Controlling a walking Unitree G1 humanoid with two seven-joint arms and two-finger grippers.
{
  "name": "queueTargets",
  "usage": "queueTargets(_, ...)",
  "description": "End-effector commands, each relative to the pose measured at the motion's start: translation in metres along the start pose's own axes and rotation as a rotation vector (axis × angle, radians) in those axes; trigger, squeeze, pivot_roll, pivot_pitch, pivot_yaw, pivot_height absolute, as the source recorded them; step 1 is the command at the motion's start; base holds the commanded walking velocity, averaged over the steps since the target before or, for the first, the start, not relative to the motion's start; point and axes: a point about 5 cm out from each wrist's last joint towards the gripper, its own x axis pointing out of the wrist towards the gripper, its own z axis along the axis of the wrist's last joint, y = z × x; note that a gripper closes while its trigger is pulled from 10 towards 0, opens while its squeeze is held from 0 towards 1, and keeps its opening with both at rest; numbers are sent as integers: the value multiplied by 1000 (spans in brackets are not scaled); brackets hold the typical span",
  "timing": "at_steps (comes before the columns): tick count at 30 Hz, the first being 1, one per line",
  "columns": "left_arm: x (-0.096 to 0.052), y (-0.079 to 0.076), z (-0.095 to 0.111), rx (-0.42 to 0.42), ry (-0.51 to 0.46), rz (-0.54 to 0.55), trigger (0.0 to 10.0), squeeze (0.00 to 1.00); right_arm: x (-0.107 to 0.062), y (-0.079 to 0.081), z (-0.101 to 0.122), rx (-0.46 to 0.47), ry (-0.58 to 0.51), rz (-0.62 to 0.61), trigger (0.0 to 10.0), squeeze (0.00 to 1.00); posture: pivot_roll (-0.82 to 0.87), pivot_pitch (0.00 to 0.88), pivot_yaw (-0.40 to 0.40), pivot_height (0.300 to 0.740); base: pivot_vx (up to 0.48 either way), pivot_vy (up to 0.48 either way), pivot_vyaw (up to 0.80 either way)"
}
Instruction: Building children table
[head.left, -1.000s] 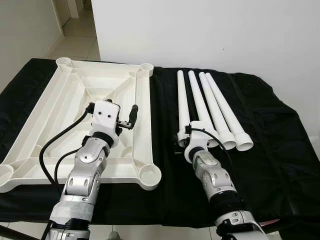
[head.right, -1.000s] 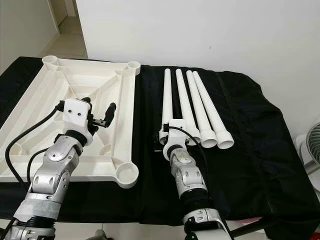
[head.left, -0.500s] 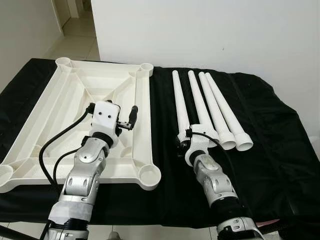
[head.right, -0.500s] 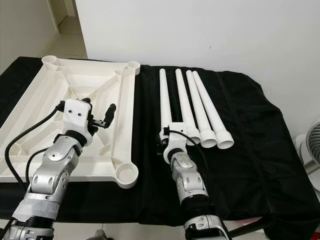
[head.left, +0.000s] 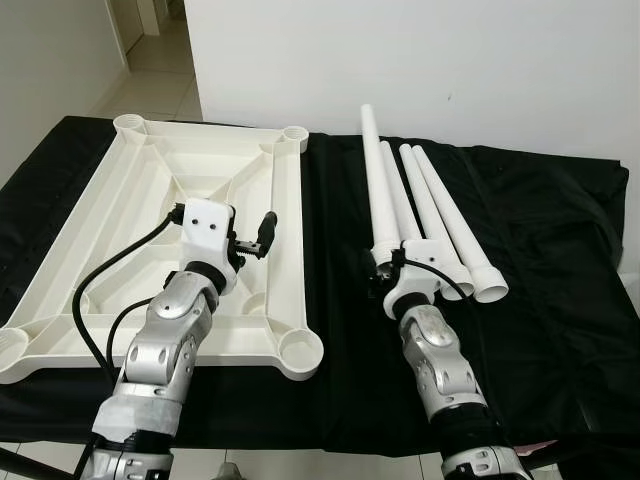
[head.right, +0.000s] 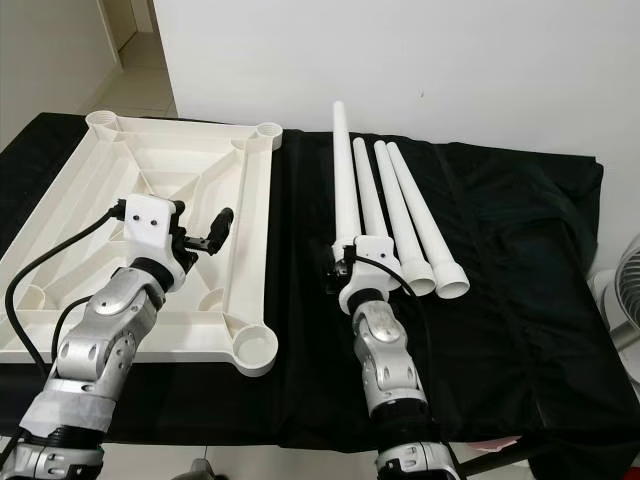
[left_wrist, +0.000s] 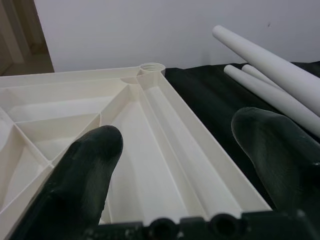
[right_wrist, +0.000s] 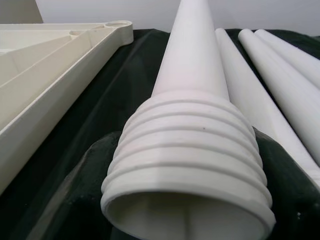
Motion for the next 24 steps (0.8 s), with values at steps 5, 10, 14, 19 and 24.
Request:
queueTargets(5, 10, -8, 10, -128, 41, -266, 10000, 0, -6, 5, 11, -64, -119, 74, 10000, 0, 5, 0, -40, 740, 0, 0, 0)
queueTargets(10, 18, -11, 18, -249, 65, -344, 10000, 0, -7, 10, 17, -70, -184, 134, 10000, 0, 6, 0, -43, 740, 0, 0, 0)
queueTargets(14, 25, -19, 23, -369, 118, -450, 10000, 0, -10, 18, 22, -110, -244, 231, 10000, 0, 6, 0, -45, 740, 0, 0, 0)
queueTargets(19, 32, -29, 32, -527, 142, -552, 10000, 0, -13, 27, 23, -176, -276, 335, 10000, 0, 6, 0, -44, 740, 0, 0, 0)
queueTargets(24, 40, -36, 44, -633, 136, -606, 10000, 0, -14, 33, 21, -213, -282, 406, 10000, 0, 4, 0, -42, 740, 0, 0, 0)
